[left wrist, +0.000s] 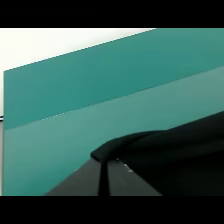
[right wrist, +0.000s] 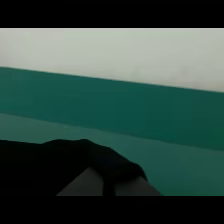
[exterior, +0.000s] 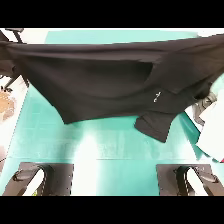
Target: Fold the shirts.
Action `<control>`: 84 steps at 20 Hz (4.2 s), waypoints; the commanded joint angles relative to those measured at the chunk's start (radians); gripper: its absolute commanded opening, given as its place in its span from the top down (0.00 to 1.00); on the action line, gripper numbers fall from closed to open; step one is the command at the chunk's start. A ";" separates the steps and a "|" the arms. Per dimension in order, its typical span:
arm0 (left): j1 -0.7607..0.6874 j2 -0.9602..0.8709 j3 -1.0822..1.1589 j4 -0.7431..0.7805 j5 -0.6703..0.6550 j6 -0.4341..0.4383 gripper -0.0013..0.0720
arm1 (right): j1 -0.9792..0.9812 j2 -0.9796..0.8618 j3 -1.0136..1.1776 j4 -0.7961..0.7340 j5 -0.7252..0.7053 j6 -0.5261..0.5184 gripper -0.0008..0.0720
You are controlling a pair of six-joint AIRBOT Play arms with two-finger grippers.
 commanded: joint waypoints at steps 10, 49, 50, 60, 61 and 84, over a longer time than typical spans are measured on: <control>0.001 -0.348 -0.048 -0.125 0.212 0.103 0.95 | 0.003 -0.454 0.001 0.203 -0.064 -0.147 0.96; -0.121 -0.917 -0.044 -0.138 0.396 0.354 0.95 | -0.013 -1.107 0.360 0.080 0.111 -0.021 0.96; -0.121 -0.929 -0.044 -0.138 0.403 0.354 0.95 | -0.014 -1.107 0.360 0.058 0.112 -0.003 0.96; -0.121 -0.958 -0.044 -0.138 0.471 0.356 0.95 | 0.003 -1.107 0.290 -0.029 0.060 0.039 0.96; -0.121 -0.958 -0.044 -0.138 0.478 0.357 0.95 | 0.003 -1.107 0.278 -0.029 0.043 0.039 0.96; -0.124 -0.976 -0.044 -0.181 0.525 0.416 0.95 | 0.051 -1.165 0.319 -0.071 -0.028 0.058 0.96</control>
